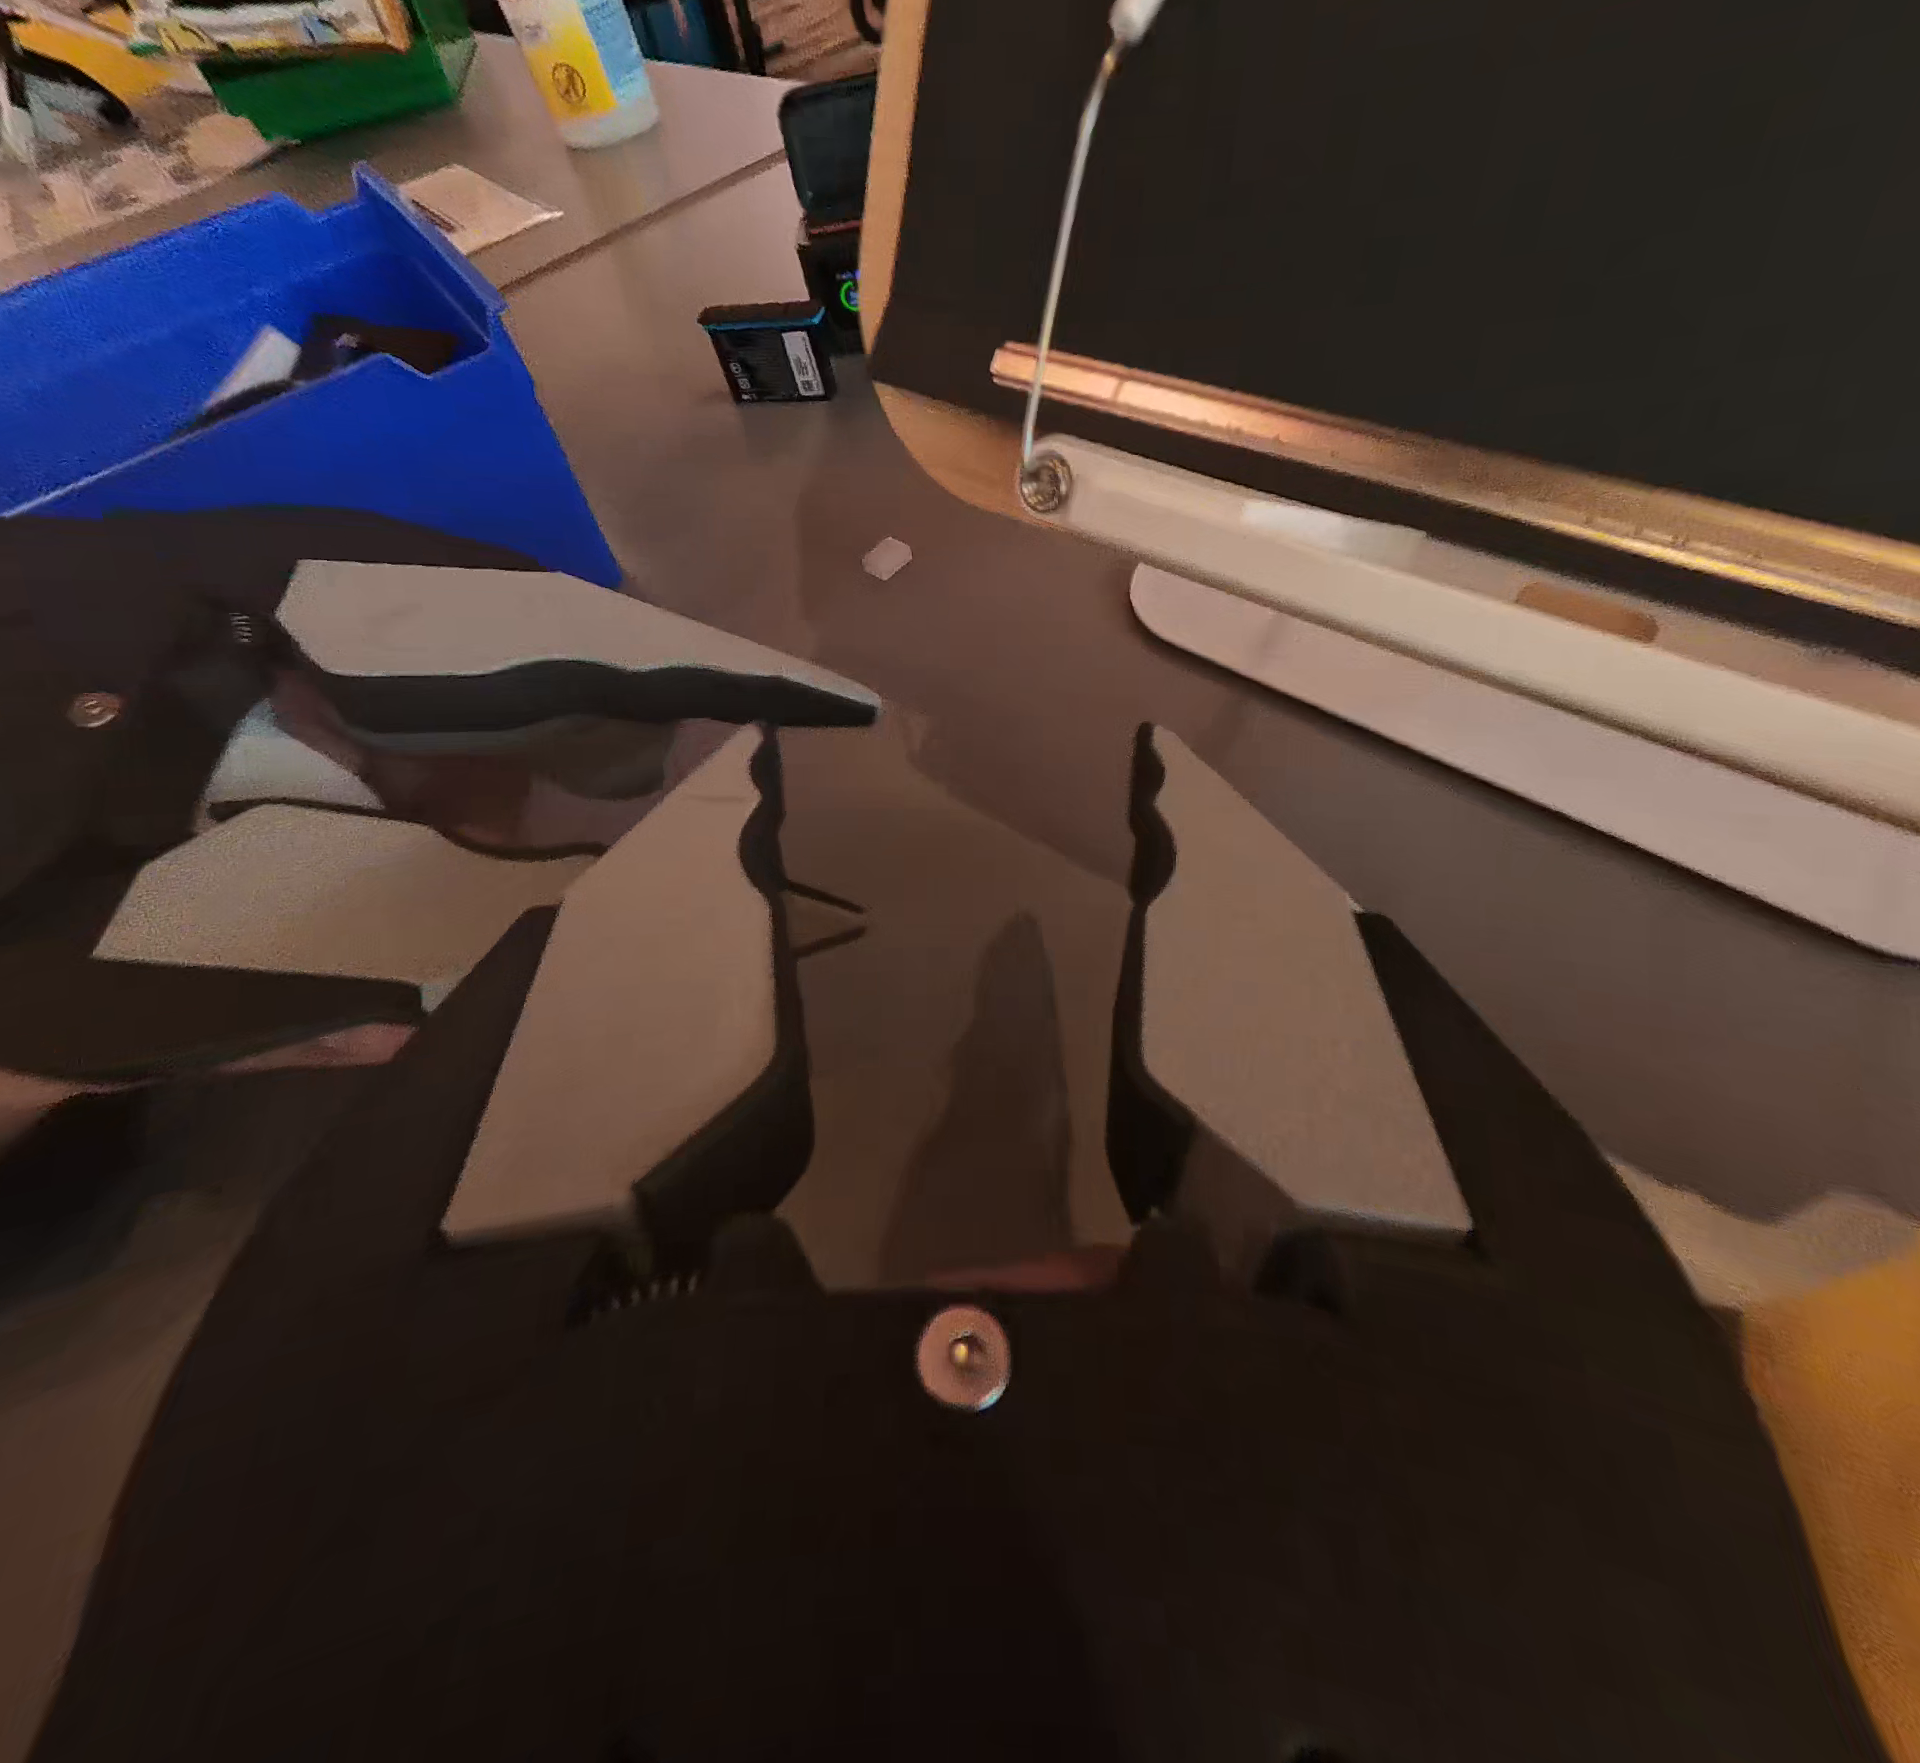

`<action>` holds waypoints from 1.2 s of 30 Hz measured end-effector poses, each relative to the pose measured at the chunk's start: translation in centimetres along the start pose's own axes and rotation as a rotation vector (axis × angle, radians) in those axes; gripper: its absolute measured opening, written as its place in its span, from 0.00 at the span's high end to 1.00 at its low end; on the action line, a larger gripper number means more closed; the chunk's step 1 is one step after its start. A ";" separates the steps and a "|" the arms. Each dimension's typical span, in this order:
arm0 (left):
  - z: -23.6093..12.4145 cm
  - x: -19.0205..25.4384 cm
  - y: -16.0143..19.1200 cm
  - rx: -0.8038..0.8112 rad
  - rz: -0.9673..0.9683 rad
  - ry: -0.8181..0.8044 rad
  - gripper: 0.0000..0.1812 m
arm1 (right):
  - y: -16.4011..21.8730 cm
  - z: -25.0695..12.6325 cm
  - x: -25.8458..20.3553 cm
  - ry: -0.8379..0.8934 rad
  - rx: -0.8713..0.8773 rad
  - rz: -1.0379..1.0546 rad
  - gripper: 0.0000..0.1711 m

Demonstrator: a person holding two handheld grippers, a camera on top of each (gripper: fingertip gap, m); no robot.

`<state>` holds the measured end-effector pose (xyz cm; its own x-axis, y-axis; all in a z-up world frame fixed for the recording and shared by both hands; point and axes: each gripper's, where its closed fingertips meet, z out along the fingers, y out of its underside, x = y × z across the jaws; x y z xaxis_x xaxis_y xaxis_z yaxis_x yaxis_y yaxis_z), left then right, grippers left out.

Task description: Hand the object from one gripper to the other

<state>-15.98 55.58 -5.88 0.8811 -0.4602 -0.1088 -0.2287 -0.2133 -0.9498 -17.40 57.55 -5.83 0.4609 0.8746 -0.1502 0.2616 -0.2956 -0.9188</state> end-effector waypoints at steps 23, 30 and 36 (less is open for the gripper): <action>-20.1 -6.3 -6.2 -0.088 0.037 -0.362 0.79 | 2.6 0.3 2.1 0.044 -0.088 -0.096 0.65; -24.3 -16.3 8.0 -0.573 -0.247 -0.423 0.72 | 2.5 0.3 2.4 0.026 -0.084 -0.046 0.65; -25.3 -16.6 14.4 -0.849 -0.189 -0.425 0.75 | 2.4 0.2 2.4 0.024 -0.074 -0.042 0.66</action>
<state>-44.38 38.31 -10.36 0.9721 -0.0401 -0.2309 -0.1437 -0.8803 -0.4521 -15.83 58.99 -8.51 0.4682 0.8777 -0.1020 0.3431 -0.2870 -0.8944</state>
